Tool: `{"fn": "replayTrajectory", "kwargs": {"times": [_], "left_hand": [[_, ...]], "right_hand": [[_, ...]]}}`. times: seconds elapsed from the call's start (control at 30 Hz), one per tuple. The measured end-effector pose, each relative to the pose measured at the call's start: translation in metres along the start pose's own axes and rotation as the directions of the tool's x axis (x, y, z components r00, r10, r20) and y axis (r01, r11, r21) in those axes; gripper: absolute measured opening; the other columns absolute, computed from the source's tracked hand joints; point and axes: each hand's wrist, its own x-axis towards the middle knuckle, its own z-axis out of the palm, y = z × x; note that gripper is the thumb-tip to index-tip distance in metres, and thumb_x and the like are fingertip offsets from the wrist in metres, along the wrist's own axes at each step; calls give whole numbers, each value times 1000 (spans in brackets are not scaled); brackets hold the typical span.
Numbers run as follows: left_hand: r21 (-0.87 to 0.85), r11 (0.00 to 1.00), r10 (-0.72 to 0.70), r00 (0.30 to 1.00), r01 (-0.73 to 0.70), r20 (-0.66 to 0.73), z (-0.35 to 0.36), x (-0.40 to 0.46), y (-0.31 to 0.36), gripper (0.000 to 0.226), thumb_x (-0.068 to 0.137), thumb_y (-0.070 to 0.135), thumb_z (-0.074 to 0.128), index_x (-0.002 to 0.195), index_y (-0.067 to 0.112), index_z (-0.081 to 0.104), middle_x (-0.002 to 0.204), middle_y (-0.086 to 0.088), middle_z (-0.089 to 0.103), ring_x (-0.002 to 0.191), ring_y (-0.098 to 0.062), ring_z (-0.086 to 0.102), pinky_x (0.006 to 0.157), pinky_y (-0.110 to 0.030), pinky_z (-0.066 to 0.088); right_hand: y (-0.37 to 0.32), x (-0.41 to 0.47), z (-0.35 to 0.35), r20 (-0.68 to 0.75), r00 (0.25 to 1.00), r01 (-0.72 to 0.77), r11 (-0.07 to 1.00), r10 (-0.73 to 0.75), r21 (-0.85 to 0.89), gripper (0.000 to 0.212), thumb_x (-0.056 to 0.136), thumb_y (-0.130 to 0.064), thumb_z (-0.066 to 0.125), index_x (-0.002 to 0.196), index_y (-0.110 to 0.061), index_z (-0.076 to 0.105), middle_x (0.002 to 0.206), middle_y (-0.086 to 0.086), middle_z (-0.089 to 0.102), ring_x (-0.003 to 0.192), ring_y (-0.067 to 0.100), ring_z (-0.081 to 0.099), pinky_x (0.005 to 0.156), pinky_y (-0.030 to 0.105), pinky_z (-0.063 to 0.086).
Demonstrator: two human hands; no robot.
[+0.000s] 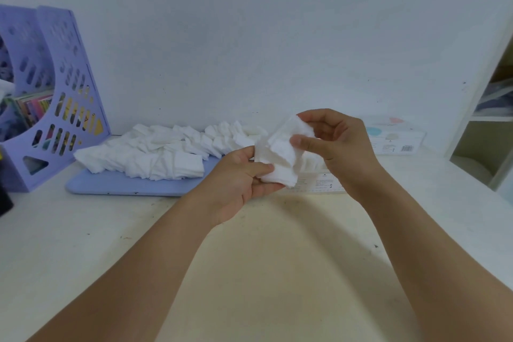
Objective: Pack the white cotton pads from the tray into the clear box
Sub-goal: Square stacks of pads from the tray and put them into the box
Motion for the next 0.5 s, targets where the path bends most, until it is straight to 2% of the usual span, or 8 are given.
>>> {"fn": "replayTrajectory", "kwargs": {"times": [0.1,0.13,0.2,0.3,0.43,0.5], "left_hand": [[3,1000,11,1000,-11,-27,-1,1,0,34,98,-6,52,130,4,58,126,-15,68,108,-29,71,74,-31,62],[10,1000,11,999,-11,-30,-1,1,0,33,98,-6,53,129,4,58,126,-16,68,108,-30,71,75,-32,62],[24,1000,12,1000,-12,-25,0,0,0,32,97,-6,55,128,3,59,125,-17,69,108,-30,71,79,-35,63],[72,997,30,999,-32,31,2,-2,0,34,97,-8,53,127,7,62,120,-14,72,107,-29,72,81,-36,62],[109,993,42,997,-50,67,2,-4,0,35,95,-10,55,121,11,64,115,-11,75,106,-28,72,81,-35,62],[121,991,44,996,-53,76,2,-5,1,34,94,-10,56,120,12,65,111,-9,76,104,-27,73,79,-34,62]], "right_hand": [[-9,2,-9,64,993,-113,934,97,340,33,80,-3,75,112,-10,70,99,6,75,92,22,73,82,36,60],[-11,2,-11,115,987,-145,913,109,381,35,79,-7,73,113,-11,69,97,5,75,90,21,73,79,34,60],[-11,1,-10,201,971,-184,936,127,300,36,78,-8,74,113,-10,70,98,10,74,92,22,73,77,35,61],[-3,-1,-2,210,970,-135,989,121,56,33,83,2,76,114,-7,71,109,25,71,95,30,72,86,44,62],[-4,-3,-2,234,965,-122,993,118,2,30,87,7,72,113,-8,70,107,15,74,91,26,72,82,41,62],[-4,-3,-4,260,957,-136,991,132,-3,30,88,7,71,113,-9,70,106,13,73,92,27,72,84,44,62]]}}
